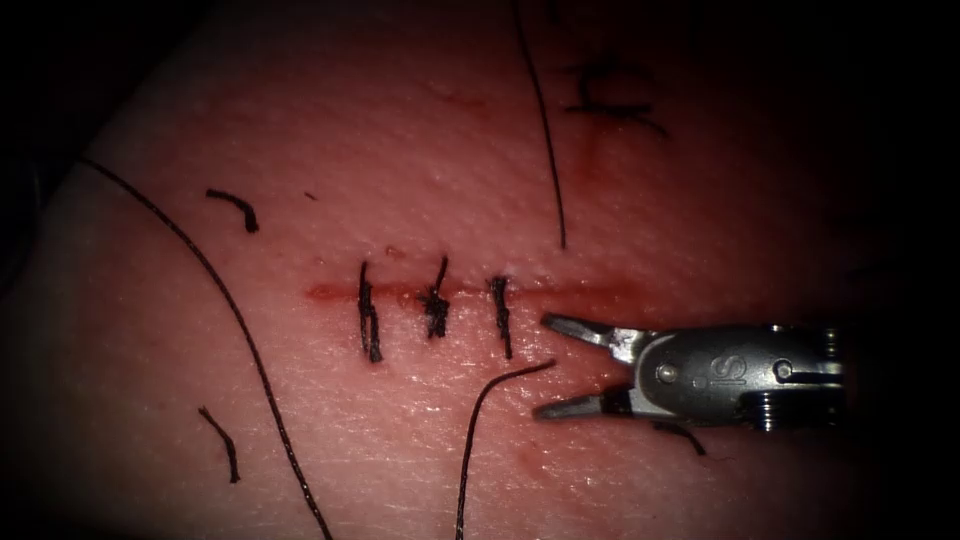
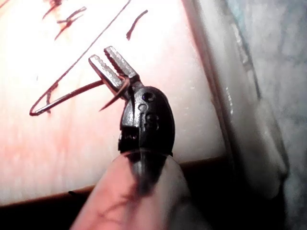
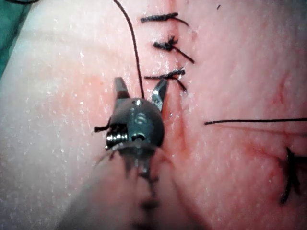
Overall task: Wound Closure
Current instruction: Use the right gripper to continously pull the suture through the cut
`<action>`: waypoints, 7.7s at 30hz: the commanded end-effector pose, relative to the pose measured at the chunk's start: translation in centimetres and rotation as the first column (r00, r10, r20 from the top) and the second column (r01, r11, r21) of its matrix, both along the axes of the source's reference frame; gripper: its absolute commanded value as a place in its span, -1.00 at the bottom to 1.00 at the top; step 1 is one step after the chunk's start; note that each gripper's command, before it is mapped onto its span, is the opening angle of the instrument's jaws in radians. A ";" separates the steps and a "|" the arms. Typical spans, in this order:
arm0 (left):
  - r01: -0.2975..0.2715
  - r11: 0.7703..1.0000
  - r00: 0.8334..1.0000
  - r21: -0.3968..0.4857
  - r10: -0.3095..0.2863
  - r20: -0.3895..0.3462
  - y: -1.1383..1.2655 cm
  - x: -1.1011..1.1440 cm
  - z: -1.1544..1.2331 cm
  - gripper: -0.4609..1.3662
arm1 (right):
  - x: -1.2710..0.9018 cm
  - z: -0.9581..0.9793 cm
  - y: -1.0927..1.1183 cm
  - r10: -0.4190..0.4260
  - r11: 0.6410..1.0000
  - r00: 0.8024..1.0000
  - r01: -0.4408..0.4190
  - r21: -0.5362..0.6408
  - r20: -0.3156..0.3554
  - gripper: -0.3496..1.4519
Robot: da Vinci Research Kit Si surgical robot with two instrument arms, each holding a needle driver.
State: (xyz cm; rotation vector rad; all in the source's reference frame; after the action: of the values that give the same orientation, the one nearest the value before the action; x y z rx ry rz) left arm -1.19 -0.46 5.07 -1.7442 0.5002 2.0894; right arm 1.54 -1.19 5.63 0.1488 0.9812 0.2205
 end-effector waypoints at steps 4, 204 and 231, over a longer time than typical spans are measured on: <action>-0.009 1.000 1.000 0.002 0.009 -0.001 0.00 -0.02 0.00 -0.88 | 0.02 0.01 0.01 -0.001 1.000 1.000 0.001 0.002 -0.002 -0.86; -0.015 0.999 0.997 -0.030 0.013 -0.071 0.25 -1.10 0.85 -0.88 | -0.03 -2.12 -2.53 -0.424 0.896 0.863 0.444 0.012 -0.275 0.79; -0.020 0.999 0.997 -0.037 0.017 -0.078 0.24 -1.12 0.79 -0.88 | -1.85 -1.77 -0.42 -0.018 0.996 0.989 0.006 -0.084 -0.144 0.87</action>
State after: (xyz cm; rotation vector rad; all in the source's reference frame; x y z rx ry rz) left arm -2.31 -0.23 5.86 -1.6970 0.5618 2.1745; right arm -0.26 -1.55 3.96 0.0873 1.1308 0.1645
